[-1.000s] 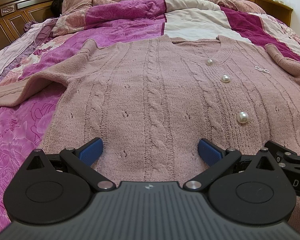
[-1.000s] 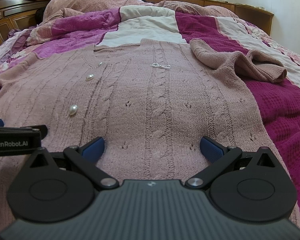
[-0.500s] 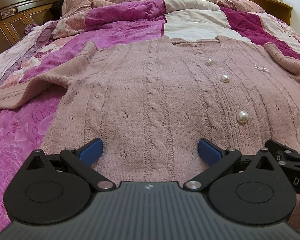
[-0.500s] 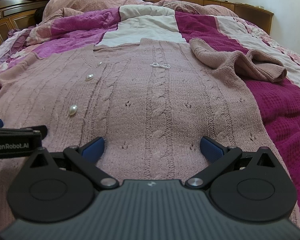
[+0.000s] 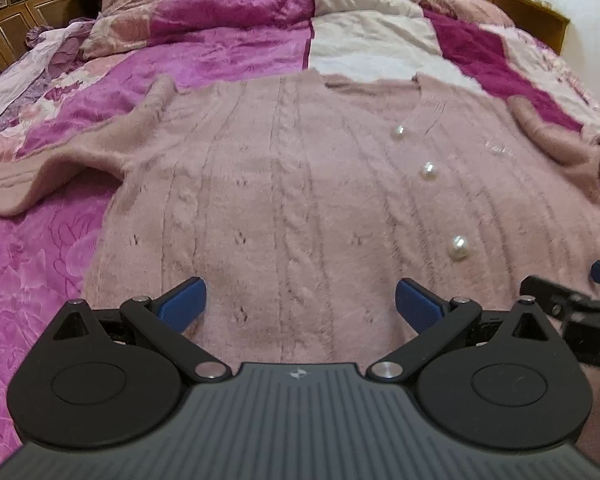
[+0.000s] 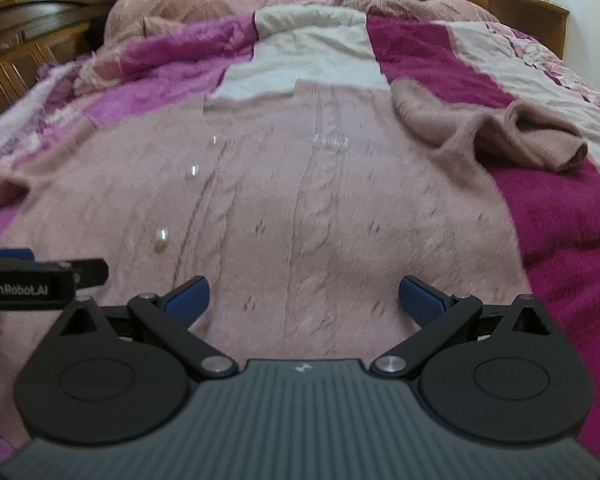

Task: Fold small clothes
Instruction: 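Lower the right tool onto the bunched sleeve cuff and close it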

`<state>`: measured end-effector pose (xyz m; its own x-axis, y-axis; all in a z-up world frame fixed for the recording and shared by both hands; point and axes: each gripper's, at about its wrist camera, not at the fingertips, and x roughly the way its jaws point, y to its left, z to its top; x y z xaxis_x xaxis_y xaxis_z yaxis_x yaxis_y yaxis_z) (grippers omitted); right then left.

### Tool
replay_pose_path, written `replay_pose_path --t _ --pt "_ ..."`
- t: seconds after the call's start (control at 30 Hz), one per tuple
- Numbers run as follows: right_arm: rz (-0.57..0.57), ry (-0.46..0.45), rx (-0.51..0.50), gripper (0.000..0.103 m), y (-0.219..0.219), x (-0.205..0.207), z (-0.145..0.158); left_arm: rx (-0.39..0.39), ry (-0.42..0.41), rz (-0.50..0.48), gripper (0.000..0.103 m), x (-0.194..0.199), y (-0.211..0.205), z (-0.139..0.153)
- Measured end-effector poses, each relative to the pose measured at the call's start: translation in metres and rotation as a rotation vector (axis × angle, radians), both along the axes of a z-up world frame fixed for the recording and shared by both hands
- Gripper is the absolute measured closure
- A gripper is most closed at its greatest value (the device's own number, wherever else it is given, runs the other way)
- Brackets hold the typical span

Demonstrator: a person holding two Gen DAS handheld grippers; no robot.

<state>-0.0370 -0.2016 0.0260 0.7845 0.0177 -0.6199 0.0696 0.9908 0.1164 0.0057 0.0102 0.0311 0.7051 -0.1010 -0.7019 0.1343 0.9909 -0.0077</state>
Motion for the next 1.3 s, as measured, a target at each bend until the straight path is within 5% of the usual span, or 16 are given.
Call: replay_pose_path --t 0.43,1.0,1.3 --pt "-0.125 -0.127 -0.099 0.001 -0.099 0.029 0.055 -0.045 -0.026 0.023 0.000 0.013 -0.003 0.041" --pt "-0.192 -0.045 -0.227 0.045 -0.162 0.084 0.033 -0.006 0.047 0.059 0.000 0.040 -0.021 0.025" --pt "-0.207 0.044 -0.209 0.047 -0.177 0.099 -0.003 0.014 0.086 0.047 0.000 0.052 -0.027 0.009"
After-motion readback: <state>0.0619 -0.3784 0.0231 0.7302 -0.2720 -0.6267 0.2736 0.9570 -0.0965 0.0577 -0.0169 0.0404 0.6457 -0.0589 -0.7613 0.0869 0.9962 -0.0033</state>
